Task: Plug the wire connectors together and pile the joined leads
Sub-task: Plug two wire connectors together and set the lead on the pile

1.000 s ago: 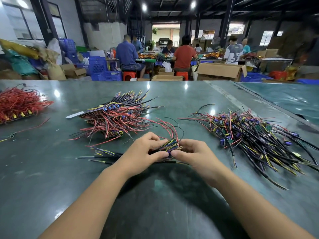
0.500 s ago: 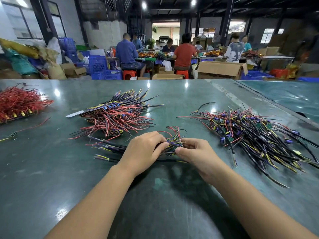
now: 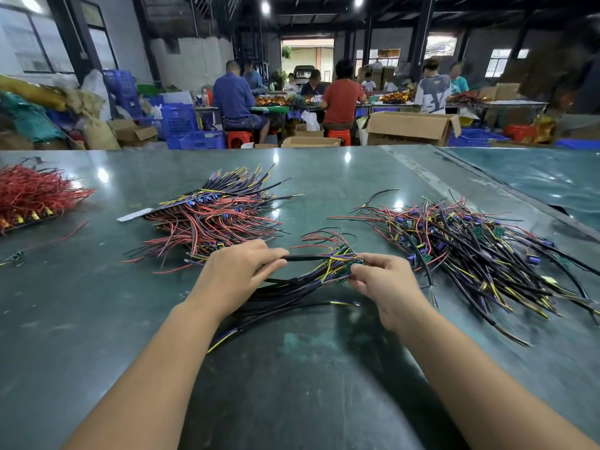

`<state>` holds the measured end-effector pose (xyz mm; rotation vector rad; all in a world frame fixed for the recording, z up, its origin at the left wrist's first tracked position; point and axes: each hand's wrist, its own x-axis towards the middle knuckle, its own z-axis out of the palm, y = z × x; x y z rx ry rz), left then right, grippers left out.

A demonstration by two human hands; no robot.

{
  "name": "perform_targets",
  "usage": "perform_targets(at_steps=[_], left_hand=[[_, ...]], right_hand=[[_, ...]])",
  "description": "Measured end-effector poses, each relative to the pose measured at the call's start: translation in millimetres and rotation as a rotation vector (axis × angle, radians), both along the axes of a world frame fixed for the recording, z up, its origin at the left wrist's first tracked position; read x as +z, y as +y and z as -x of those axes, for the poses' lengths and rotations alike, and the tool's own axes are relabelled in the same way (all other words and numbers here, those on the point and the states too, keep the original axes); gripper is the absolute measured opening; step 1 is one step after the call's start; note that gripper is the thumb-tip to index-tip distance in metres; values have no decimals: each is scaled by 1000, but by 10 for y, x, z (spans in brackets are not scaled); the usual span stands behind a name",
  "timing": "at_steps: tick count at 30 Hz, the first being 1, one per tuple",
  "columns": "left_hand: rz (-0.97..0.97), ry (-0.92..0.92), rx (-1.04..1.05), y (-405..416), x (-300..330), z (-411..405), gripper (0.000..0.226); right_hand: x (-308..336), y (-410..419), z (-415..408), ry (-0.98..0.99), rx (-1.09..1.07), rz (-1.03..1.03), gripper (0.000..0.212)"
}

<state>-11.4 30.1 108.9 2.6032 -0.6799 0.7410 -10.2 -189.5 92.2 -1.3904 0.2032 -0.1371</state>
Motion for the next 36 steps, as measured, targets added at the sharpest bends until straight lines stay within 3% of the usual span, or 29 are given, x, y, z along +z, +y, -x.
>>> perform_targets(at_steps=[5, 7, 10, 13, 15, 17, 19, 22, 24, 27, 30, 32, 34, 36], left_hand=[[0, 103, 97, 226, 5, -85, 25], [45, 64, 189, 316, -5, -130, 24], [267, -98, 315, 297, 36, -141, 24], [434, -198, 116, 74, 110, -20, 13], [412, 91, -101, -74, 111, 85, 11], [191, 461, -156, -155, 58, 129, 20], [-52, 558, -99, -148, 4, 104, 22], [-59, 512, -122, -112, 68, 113, 10], [143, 474, -203, -104, 165, 164, 15], [312, 149, -344, -234, 488, 227, 11], [111, -235, -520, -684, 951, 158, 9], [-42, -394, -601, -1124, 1221, 8, 12], [-191, -416, -600, -1562, 1377, -145, 13], [-338, -254, -466, -1854, 1396, -325, 19]], right_hand=[[59, -185, -47, -29, -208, -28, 23], [92, -244, -59, -68, -277, -85, 25], [146, -283, -77, -135, -336, -212, 16], [165, -278, -100, -175, -384, -291, 22], [173, -259, -106, -183, -413, -322, 23], [176, -242, -103, -185, -418, -350, 21], [163, -235, -103, -180, -398, -370, 20], [119, -202, -106, -165, -348, -367, 16], [87, -174, -105, -156, -314, -346, 16], [45, -135, -108, -125, -293, -302, 16], [12, -80, -104, -108, -285, -245, 15], [14, -46, -81, -105, -274, -242, 16], [37, -49, -55, -108, -270, -258, 17], [70, -92, -22, -110, -289, -284, 25]])
